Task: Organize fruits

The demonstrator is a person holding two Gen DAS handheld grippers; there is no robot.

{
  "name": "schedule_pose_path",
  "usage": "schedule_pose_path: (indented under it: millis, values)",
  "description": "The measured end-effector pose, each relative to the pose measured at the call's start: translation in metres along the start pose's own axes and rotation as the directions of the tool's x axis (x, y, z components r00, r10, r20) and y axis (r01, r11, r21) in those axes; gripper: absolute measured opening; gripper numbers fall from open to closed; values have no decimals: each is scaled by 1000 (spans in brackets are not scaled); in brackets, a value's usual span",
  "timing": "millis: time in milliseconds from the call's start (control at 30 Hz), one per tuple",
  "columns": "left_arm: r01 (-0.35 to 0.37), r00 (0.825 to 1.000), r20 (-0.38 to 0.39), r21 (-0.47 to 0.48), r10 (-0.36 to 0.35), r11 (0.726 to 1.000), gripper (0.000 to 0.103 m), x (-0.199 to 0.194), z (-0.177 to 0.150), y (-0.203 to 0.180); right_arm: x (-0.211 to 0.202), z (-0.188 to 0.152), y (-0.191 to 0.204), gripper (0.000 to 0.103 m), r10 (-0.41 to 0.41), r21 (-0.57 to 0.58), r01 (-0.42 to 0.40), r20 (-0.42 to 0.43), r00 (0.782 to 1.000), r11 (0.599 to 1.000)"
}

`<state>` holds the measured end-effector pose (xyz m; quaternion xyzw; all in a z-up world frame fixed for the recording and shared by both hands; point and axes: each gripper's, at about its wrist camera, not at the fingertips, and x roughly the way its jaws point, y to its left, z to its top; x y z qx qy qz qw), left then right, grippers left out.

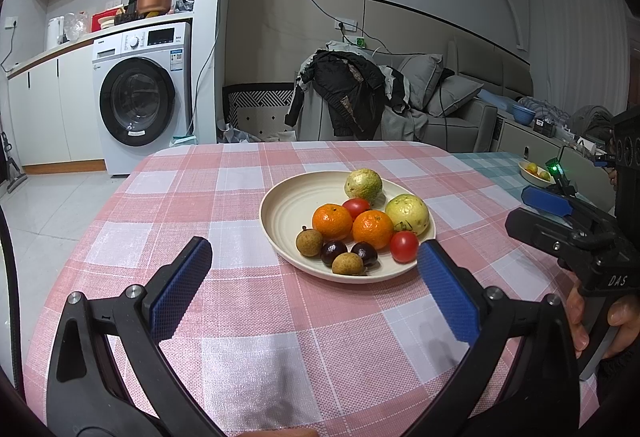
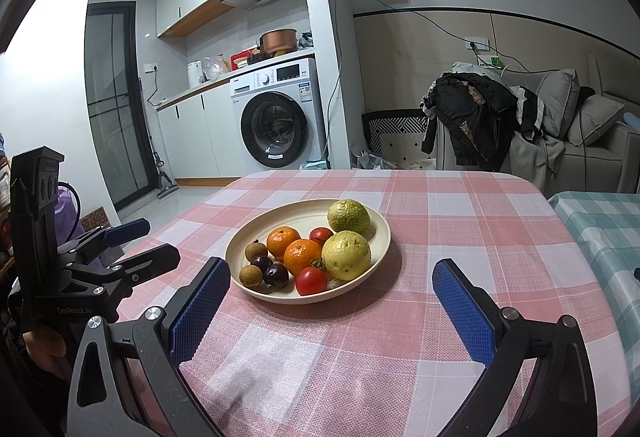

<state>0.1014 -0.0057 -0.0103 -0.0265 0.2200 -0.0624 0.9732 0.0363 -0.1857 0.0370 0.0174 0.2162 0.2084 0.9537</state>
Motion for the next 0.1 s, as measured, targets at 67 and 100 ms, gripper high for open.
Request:
schedule_pose_path:
  millis: [67,100]
  values:
    - [-1,1000,3,1,1,1000,103,0,1,0,0,0,0,103,0,0,0,0,1000,1000]
    - [-2,1000,2,0,2,1000,103,0,0,0,0,0,0,103,0,1,0,0,1000,1000]
